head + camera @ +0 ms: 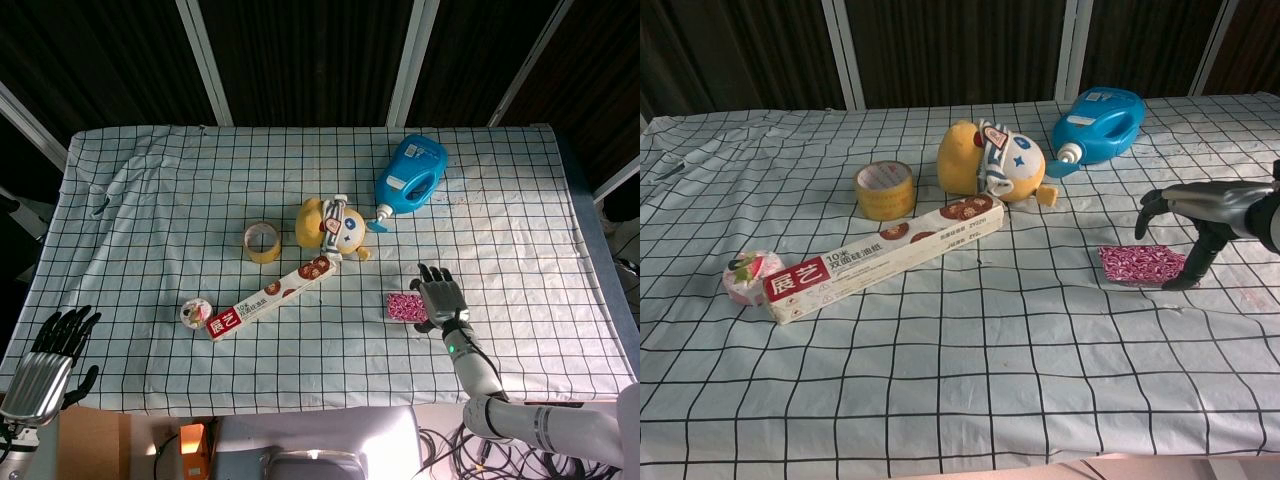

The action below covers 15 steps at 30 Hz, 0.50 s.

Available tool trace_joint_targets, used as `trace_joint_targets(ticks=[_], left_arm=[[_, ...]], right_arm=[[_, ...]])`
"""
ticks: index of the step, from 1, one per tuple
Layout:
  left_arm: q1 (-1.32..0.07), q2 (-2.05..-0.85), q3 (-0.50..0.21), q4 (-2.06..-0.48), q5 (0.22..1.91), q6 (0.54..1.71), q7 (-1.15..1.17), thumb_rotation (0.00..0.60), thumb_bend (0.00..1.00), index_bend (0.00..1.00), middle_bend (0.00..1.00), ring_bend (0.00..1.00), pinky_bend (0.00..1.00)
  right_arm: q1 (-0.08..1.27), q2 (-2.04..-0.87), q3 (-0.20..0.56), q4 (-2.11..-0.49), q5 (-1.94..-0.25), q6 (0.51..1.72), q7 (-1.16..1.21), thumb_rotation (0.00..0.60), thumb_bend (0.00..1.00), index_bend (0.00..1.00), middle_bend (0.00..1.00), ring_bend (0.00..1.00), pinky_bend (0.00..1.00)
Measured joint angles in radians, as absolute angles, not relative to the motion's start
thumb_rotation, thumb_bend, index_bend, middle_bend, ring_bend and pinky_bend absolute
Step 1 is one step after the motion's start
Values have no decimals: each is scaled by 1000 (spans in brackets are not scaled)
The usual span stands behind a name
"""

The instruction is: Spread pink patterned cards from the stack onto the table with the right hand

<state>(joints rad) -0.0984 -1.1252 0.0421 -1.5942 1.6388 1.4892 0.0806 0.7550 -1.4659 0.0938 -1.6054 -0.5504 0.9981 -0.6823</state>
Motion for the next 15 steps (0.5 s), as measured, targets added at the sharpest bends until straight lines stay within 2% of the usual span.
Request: trace_joint_targets(ticks=[15], left_arm=[[-97, -1123, 41, -1593, 1638, 1492, 77, 600, 420, 0, 14, 0, 14]], right_arm=[[764, -1488, 85, -1582, -550, 994, -669, 600, 106, 346, 0, 0, 0]])
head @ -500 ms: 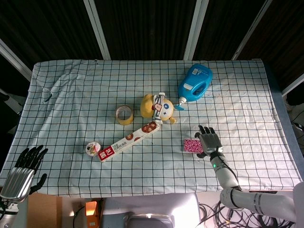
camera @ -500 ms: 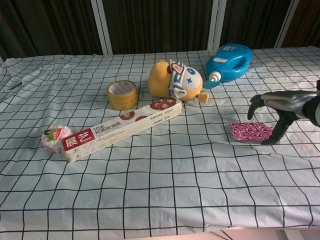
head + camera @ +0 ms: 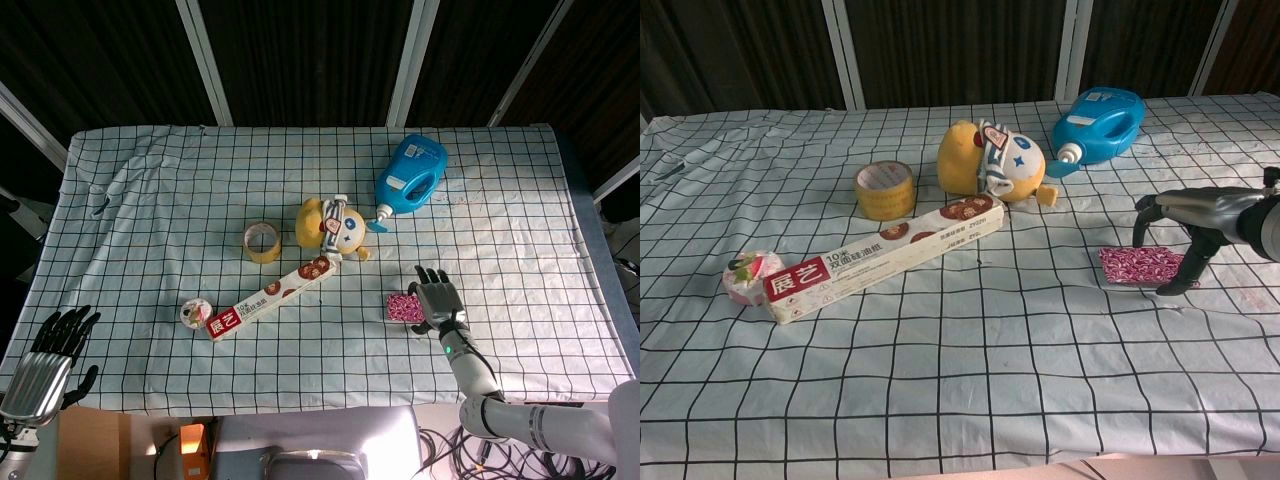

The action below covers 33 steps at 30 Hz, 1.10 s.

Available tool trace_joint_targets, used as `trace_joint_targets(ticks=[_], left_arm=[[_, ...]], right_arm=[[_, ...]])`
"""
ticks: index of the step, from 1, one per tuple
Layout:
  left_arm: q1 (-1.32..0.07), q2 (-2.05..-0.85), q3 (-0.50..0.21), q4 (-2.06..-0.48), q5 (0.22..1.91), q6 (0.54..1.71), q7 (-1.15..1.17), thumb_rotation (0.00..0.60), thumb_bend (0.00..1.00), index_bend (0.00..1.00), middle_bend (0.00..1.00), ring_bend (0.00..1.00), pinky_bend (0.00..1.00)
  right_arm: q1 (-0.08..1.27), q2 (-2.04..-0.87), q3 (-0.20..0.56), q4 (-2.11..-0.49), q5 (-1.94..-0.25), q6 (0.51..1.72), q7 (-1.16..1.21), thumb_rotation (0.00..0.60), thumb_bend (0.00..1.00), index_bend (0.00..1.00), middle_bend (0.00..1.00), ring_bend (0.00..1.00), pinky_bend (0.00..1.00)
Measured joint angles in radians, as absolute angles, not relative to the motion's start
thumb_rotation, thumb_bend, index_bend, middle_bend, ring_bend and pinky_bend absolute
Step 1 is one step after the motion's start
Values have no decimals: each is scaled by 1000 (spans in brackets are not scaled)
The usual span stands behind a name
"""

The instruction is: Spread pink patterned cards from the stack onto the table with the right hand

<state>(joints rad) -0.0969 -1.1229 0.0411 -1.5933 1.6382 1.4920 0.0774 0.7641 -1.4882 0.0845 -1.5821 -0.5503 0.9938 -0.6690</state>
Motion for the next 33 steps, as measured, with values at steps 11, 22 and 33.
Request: trace_joint_targets(ticks=[11, 22, 33], left_arm=[[-93, -1123, 41, -1592, 1639, 1498, 75, 600, 419, 0, 13, 0, 14], [-91, -1123, 41, -1590, 1640, 1501, 72, 600, 420, 0, 13, 0, 14], [-89, -1122, 41, -1590, 1642, 1505, 69, 600, 419, 0, 14, 0, 14]], right_arm=[[766, -1499, 82, -1577, -551, 1007, -669, 600, 106, 445, 0, 0, 0], [754, -1475, 86, -1617, -580, 1035, -653, 600, 151, 559, 0, 0, 0], [707, -1415, 40, -1788, -790, 1094, -615, 600, 152, 558, 0, 0, 0]])
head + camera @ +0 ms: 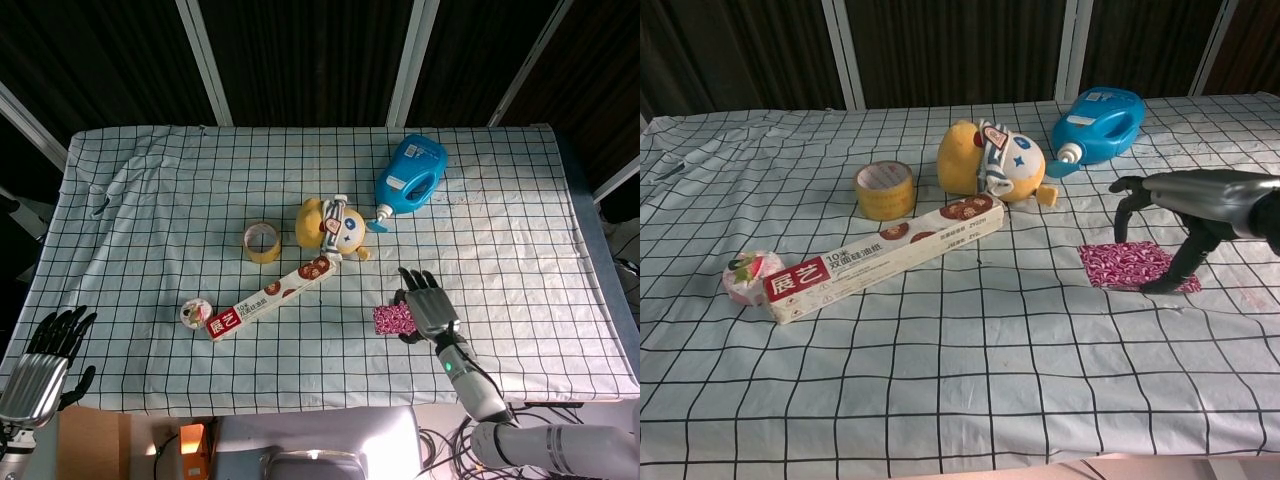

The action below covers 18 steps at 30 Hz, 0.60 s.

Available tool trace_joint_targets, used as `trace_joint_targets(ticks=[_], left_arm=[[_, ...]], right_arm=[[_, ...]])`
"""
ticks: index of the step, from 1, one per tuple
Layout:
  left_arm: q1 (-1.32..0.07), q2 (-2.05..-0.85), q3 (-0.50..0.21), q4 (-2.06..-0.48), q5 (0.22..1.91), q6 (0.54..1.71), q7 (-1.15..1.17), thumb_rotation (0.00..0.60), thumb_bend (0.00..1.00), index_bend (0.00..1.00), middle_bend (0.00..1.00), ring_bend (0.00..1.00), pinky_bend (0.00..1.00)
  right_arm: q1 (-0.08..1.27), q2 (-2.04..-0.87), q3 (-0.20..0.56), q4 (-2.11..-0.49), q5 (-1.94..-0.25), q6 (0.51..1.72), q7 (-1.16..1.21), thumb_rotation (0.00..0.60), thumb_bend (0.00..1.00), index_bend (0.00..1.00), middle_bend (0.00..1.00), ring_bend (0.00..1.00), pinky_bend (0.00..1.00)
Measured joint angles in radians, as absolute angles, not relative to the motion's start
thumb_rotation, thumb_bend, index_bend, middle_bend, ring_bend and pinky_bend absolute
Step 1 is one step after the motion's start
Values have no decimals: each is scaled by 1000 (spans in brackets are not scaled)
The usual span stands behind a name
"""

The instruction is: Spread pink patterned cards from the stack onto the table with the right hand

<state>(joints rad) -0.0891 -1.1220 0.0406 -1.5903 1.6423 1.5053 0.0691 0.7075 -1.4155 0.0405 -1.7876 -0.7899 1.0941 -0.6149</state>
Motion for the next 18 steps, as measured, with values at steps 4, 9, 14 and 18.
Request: trace_joint_targets(ticks=[4, 9, 14, 18], left_arm=[[-89, -1122, 40, -1590, 1641, 1504, 69, 600, 419, 0, 13, 0, 14], [-88, -1121, 41, -1591, 1641, 1505, 68, 600, 420, 0, 13, 0, 14], [-87, -1120, 40, -1590, 1641, 1508, 64, 600, 421, 0, 13, 0, 14], [-86, -1117, 40, -1589, 1639, 1507, 59, 600, 420, 0, 13, 0, 14]], right_arm=[[692, -1423, -13, -1825, -859, 1104, -640, 600, 151, 551, 0, 0, 0], [682, -1477, -52, -1812, -891, 1114, -699, 600, 150, 522, 0, 0, 0], [672, -1533, -69, -1767, -907, 1124, -745, 600, 149, 430, 0, 0, 0], [669, -1532, -74, -1767, -907, 1116, -753, 600, 149, 267, 0, 0, 0]])
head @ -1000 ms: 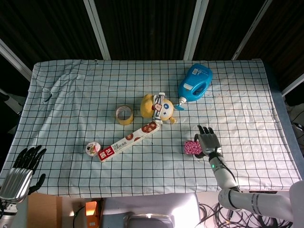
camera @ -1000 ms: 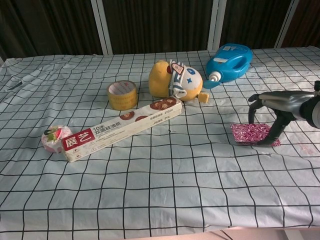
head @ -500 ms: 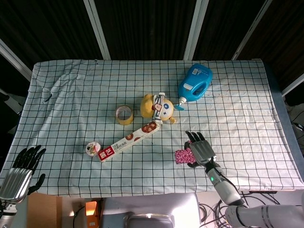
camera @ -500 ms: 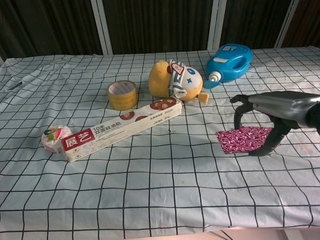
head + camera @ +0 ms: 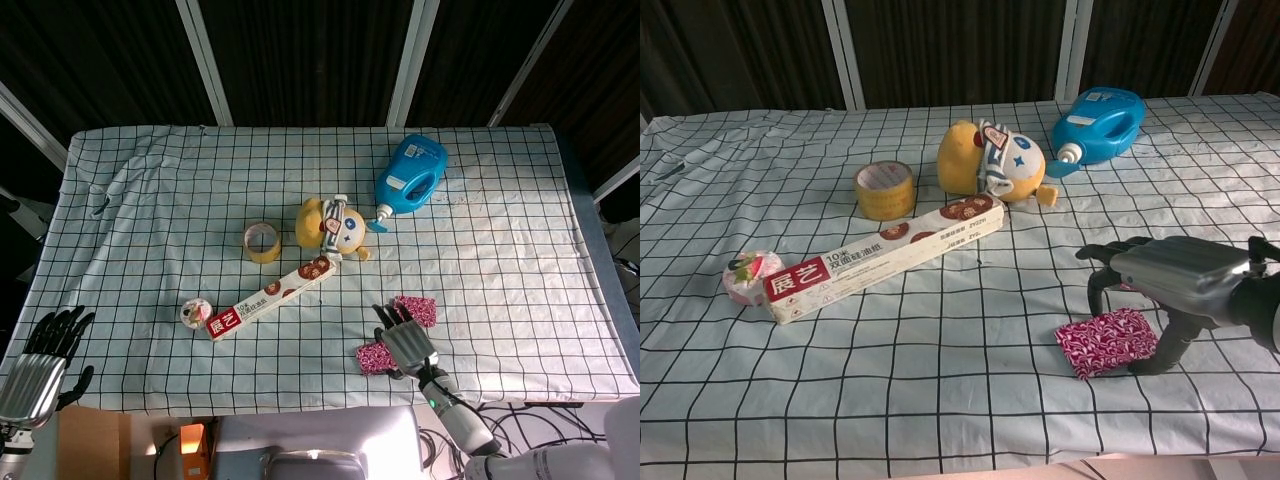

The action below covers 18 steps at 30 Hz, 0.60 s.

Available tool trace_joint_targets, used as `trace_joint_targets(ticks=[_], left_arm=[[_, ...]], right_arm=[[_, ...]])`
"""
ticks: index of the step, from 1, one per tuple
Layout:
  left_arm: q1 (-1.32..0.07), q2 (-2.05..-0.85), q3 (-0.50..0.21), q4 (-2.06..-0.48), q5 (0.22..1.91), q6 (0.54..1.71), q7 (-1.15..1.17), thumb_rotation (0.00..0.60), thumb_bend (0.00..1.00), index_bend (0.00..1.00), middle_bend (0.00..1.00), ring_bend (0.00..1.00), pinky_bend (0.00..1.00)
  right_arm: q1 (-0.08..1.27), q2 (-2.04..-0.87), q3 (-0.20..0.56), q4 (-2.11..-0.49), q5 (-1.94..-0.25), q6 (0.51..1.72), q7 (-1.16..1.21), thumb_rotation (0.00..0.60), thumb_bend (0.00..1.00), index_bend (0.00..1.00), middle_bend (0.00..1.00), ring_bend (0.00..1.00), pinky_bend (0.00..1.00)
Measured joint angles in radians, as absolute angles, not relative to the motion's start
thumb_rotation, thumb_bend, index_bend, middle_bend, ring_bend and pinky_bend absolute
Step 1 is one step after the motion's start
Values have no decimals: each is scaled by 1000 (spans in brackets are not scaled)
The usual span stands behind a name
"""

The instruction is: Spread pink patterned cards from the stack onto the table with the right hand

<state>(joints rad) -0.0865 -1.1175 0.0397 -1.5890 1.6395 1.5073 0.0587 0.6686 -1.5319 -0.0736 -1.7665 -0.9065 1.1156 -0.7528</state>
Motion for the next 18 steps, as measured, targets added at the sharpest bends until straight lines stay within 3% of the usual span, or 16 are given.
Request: trace_joint_targets(ticks=[8, 18], left_arm=[[-85, -1117, 41, -1589, 1642, 1509, 54, 600, 420, 0, 13, 0, 14], [-87, -1120, 40, -1590, 1643, 1506, 62, 600, 420, 0, 13, 0, 14]], right_arm=[[669, -1472, -54, -1800, -884, 1105, -744, 600, 149, 199, 0, 0, 0], [664, -1417, 37, -1745, -798, 1106, -664, 600, 148, 245, 0, 0, 0]])
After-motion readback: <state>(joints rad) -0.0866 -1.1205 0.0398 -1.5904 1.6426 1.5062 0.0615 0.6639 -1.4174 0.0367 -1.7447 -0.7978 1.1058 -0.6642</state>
